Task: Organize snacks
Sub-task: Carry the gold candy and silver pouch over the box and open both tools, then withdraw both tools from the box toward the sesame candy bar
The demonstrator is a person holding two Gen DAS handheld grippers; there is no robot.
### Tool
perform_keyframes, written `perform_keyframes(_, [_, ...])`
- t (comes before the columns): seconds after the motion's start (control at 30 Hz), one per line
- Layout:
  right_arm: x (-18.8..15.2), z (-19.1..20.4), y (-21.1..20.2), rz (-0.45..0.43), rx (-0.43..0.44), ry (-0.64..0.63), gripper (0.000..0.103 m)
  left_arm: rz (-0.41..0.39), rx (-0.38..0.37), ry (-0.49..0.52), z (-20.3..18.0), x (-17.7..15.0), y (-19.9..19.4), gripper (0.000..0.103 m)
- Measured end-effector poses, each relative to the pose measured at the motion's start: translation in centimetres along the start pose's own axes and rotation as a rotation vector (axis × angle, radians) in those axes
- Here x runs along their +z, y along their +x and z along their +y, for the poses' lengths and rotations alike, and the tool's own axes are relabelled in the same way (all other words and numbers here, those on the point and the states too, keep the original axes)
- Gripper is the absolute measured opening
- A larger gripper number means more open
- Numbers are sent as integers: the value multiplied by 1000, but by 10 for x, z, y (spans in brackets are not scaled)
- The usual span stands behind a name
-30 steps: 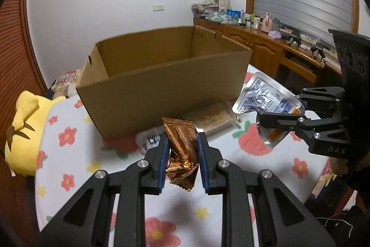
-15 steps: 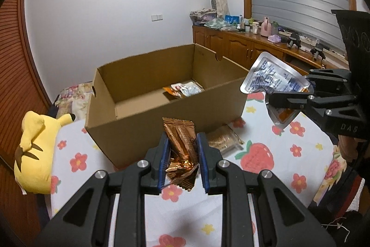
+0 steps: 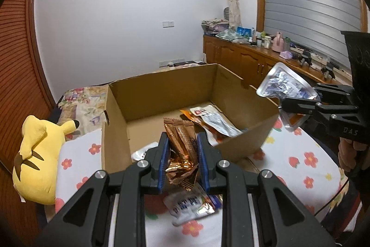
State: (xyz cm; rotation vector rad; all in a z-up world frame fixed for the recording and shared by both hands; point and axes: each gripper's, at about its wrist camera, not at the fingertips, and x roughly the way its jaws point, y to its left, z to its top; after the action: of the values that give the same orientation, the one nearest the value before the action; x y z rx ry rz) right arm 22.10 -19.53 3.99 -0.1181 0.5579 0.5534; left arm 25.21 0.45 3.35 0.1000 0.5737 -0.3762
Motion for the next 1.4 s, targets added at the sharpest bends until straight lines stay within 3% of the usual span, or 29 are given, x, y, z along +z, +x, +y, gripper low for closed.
perform_keyframes(0.5, [14,-25,68,72,0,1,22,29,41,-73,19,11,58,25])
perform_keyframes(0.8, [12,-32,78,84,4,11,24,38,44,-74,19,12,71,27])
perform_keyframes(1.1, [11,-31,72,73,4,23,29,34,51,-79,16,10,64,37])
perform_keyframes(1.4, [11,-10,33,29,-21,14,46,-8,46,-75,8,2,22,41])
